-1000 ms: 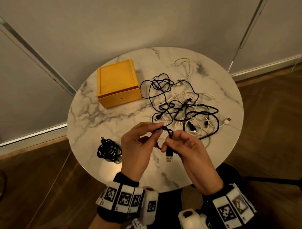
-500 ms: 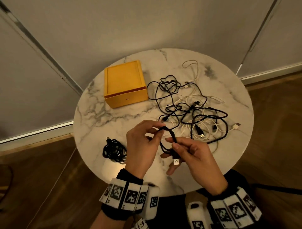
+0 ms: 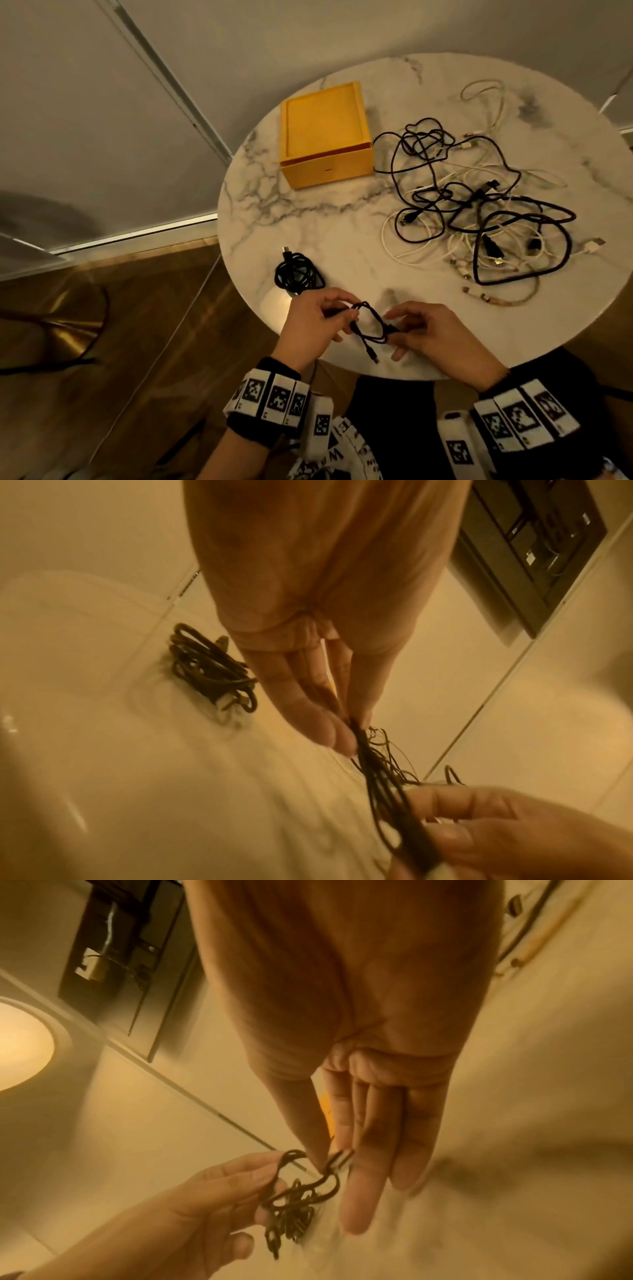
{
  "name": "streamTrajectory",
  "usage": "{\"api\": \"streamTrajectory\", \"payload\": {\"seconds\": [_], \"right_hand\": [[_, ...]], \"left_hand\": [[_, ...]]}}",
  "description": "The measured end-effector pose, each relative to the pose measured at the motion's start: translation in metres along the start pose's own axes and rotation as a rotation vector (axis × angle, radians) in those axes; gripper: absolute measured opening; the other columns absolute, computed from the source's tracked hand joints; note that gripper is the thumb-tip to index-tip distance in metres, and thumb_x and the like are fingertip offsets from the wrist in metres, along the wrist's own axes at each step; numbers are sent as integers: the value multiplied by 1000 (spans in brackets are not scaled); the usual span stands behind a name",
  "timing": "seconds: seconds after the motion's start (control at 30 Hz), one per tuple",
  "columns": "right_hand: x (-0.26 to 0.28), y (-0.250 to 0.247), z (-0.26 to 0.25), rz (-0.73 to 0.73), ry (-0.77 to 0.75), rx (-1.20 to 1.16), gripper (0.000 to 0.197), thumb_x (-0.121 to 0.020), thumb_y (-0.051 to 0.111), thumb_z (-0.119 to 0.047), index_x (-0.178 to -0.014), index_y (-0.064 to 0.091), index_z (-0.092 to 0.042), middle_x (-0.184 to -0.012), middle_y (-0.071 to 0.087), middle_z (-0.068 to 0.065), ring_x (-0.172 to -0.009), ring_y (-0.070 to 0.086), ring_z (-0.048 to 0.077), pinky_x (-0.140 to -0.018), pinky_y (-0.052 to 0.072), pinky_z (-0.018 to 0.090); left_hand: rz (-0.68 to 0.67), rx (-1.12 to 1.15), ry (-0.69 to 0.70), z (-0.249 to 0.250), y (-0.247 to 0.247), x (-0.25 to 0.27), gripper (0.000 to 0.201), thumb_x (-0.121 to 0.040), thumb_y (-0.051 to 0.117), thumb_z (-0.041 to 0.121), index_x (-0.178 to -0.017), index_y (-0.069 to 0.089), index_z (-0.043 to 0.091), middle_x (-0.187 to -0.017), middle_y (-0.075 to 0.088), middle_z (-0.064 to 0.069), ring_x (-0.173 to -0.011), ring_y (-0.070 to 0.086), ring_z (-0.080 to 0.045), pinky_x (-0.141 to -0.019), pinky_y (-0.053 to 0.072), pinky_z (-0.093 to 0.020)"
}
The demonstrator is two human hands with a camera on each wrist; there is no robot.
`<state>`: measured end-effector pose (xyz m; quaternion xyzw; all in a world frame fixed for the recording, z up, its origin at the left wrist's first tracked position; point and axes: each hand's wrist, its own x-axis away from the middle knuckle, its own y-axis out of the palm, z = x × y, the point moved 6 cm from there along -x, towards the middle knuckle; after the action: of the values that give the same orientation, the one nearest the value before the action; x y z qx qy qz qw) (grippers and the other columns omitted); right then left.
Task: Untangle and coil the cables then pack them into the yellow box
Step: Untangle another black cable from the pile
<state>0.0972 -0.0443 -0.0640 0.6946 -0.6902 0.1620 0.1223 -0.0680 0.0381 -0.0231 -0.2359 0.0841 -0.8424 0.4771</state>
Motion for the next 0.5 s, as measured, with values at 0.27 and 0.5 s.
{"api": "streamTrajectory", "payload": {"seconds": [0.27, 0.5], "right_hand": [[-15, -11, 14, 90, 198, -314, 15, -90, 56, 7, -104, 60, 11, -77, 69, 27, -57, 69, 33, -57, 57, 30], [-44, -18, -1, 60, 258, -183, 8, -95, 55, -7, -96, 62, -4, -67, 70, 20, -46, 65, 27, -40, 50, 29]], "left_hand": [[372, 43, 0, -4, -94, -23, 17, -87, 65, 4, -92, 70, 19, -83, 73, -6, -64, 66, -11, -44, 44, -20], [546, -51, -107, -46, -108, -45, 11, -86, 68, 17, -95, 73, 23, -87, 73, -1, -59, 63, -4, -50, 45, -17]]}}
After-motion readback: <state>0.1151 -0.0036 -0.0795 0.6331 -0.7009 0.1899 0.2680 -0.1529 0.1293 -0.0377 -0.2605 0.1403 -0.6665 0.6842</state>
